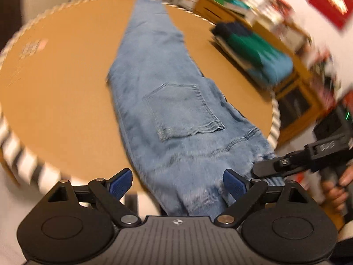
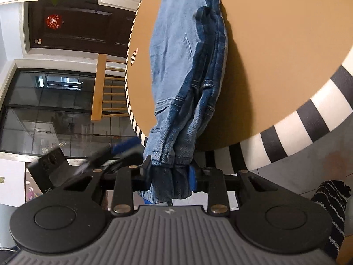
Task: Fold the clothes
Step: 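Grasp the cuffs with the left gripper while the right gripper holds them, then lift the cuffs with both grippers and fold the legs toward the waistband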
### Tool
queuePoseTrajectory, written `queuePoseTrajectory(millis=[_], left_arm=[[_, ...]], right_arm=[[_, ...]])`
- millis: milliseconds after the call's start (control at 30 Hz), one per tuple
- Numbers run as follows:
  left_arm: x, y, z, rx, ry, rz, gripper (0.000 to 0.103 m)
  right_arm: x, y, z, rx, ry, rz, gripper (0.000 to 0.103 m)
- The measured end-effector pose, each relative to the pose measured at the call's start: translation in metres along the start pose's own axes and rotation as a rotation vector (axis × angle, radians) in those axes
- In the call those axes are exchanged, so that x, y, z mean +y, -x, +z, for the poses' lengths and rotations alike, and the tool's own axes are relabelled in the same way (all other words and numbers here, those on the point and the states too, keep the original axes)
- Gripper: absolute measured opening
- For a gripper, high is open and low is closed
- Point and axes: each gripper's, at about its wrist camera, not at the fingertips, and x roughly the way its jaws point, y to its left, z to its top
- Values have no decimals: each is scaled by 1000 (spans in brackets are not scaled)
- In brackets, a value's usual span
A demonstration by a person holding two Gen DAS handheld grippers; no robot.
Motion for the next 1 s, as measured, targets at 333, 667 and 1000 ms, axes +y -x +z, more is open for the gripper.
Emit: queuePoseTrajectory(millis=[333, 667, 1000], left_arm=[[66, -24, -61, 14, 689, -443, 87], [55, -47, -65, 10, 692, -494, 66], [-42, -22, -8, 115, 52, -3, 39]], right_arm=[[22, 11, 8, 0, -9, 49, 31], [26, 18, 9, 8, 20, -1, 31], [34, 2, -1, 116, 159, -214, 28]])
